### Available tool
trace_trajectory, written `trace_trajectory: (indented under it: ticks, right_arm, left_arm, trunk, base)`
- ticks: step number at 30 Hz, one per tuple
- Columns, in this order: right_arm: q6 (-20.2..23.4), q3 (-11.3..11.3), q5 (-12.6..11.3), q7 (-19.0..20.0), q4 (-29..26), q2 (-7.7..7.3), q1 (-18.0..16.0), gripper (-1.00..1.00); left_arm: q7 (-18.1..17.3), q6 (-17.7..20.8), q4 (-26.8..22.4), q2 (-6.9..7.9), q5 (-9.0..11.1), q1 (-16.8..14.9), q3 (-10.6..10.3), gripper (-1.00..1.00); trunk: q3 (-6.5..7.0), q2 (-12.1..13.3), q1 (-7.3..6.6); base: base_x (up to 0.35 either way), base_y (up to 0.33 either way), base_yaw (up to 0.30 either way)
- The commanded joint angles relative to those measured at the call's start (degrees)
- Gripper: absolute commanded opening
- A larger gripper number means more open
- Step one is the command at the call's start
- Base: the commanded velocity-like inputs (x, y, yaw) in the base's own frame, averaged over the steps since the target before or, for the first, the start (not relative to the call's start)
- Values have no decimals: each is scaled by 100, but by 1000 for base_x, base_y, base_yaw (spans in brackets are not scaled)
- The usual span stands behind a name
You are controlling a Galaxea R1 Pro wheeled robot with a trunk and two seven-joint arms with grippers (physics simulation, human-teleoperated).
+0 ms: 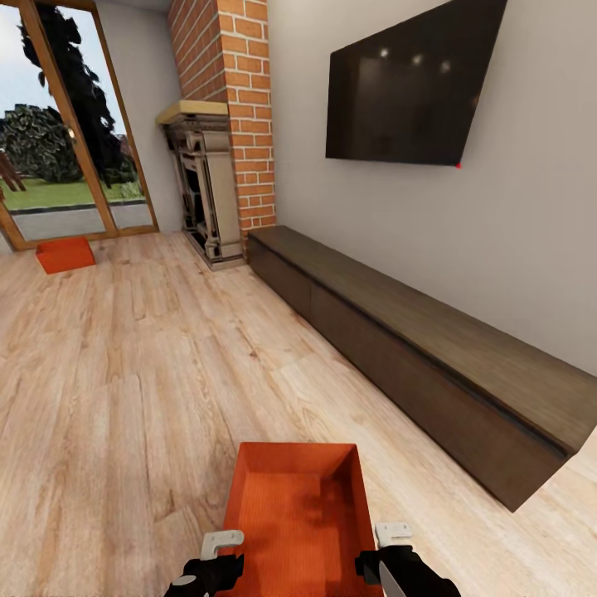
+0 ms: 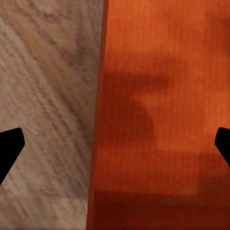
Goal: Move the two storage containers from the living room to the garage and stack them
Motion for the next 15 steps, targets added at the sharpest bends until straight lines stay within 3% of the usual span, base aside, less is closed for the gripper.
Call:
trace_trajectory:
  ticks: [1, 15]
  right_arm:
    - [38, 4, 13, -17, -11, 1, 0, 100]
    - [38, 3, 13, -11, -11, -7, 0, 100]
  left_arm:
    - [7, -7, 0, -5, -54, -2, 41, 100]
    - [-6, -7, 0, -6, -54, -2, 41, 100]
  trunk:
    - [-5, -2, -1]
    - [-5, -2, -1]
  base:
    - [0, 0, 0]
    - [0, 0, 0]
